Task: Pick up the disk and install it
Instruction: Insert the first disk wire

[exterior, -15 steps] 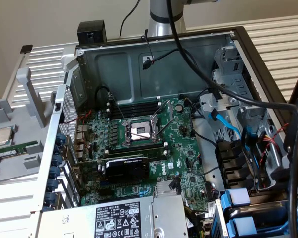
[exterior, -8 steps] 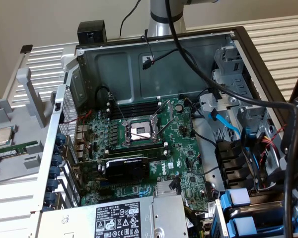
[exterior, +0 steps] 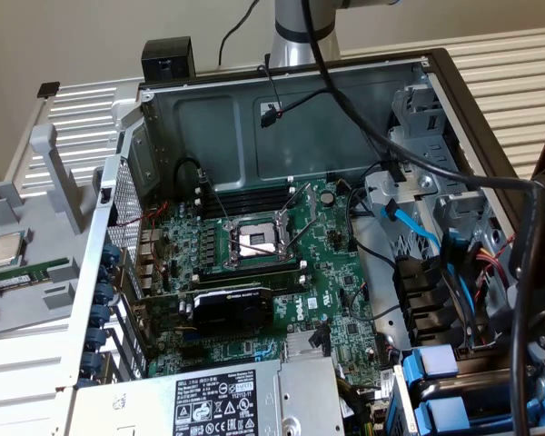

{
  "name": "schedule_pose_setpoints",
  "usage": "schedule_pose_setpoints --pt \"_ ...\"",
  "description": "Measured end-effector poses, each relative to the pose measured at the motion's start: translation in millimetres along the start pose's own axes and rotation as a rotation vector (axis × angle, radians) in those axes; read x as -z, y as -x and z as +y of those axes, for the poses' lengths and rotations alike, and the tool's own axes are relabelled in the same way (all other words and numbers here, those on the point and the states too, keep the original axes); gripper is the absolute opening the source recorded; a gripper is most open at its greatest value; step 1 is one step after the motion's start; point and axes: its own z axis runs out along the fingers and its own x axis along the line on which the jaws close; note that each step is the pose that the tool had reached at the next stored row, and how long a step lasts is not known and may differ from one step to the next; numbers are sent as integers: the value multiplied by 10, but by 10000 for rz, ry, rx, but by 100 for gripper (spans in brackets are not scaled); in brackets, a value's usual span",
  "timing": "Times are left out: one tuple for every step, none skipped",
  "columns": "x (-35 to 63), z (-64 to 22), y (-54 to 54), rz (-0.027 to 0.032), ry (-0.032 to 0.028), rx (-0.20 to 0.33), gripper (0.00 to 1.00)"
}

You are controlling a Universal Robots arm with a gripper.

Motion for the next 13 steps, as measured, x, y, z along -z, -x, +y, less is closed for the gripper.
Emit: schedule_pose_setpoints --pt "-6 -6 12 27 9 -6 16" --pt "-12 -12 24 60 22 -14 16" --pt "-17 -18 34 96 36 -22 16" --pt "-21 -23 45 145 55 -35 16" --pt "-25 -27 53 194 74 -47 16" --pt "-29 -31 61 251 97 -61 16" --pt "-34 -35 69 309 120 -76 16" --pt "-37 -40 78 372 144 -92 16" --pt "-41 -44 87 436 169 -108 16" --pt "-43 -48 96 501 194 -125 16" --pt "-43 -52 104 572 221 -142 16" --pt "-43 -55 112 645 248 -159 16" --pt "-41 -57 121 702 269 -173 16"
